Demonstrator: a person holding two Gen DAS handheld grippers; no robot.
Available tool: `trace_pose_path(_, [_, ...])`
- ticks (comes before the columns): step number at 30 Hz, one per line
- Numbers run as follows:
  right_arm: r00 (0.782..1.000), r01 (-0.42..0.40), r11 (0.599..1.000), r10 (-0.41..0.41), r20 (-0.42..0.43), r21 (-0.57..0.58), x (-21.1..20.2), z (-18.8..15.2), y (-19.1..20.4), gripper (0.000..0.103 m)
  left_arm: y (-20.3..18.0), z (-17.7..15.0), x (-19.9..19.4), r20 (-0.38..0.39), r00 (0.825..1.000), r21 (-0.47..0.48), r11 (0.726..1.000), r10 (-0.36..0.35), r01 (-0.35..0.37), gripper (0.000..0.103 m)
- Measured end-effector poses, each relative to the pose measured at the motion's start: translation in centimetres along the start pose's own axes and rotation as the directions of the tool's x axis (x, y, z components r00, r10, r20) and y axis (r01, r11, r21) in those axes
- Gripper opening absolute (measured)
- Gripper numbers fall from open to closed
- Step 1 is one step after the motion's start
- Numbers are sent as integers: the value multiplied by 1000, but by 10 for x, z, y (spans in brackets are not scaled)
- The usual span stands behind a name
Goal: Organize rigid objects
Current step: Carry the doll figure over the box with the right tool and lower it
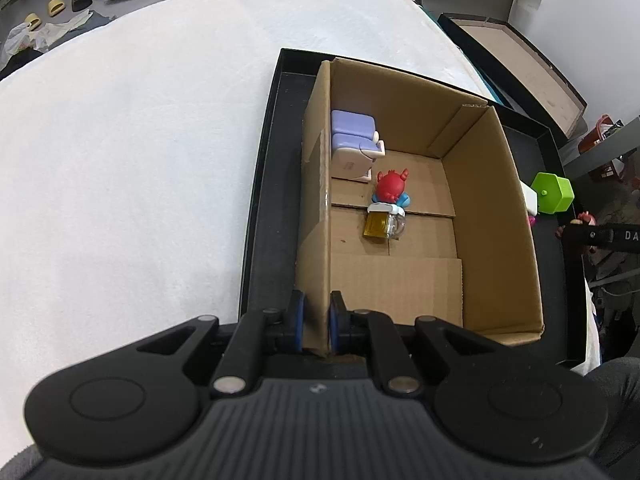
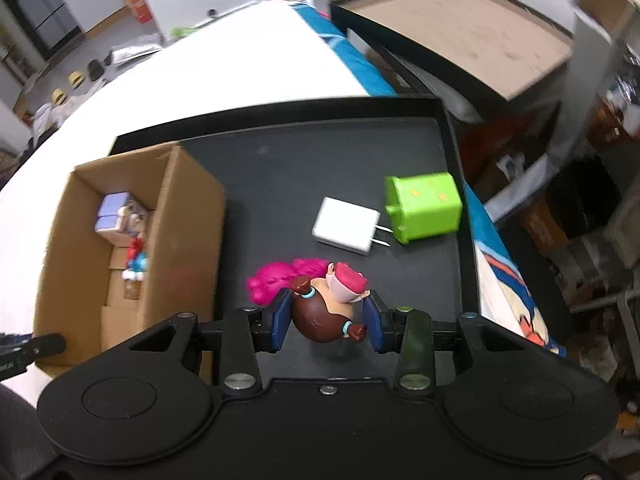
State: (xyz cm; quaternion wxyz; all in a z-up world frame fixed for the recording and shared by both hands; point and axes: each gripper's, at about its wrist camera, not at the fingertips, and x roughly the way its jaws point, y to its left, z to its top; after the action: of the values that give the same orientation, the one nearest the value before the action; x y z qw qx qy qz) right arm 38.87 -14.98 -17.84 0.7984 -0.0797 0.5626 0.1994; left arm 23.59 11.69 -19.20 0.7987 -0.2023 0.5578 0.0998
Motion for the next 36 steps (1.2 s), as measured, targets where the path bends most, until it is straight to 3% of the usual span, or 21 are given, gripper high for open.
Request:
trace_pose_path(12, [998,-25,987,35,60,-161,-16,22,54,38,6,0,1,1,1000,-16,1000,-22,23,12])
trace_pose_path(20, [995,-35,958,59,79,-286,-22,35,97,38,10,-1,-1,15,999,-26,999,-38,39,12])
trace_pose_path(36, [995,-36,910,73,74,-412,-4,42,160,38,19,-3,-2,23,997,-47,996,-77,78,13])
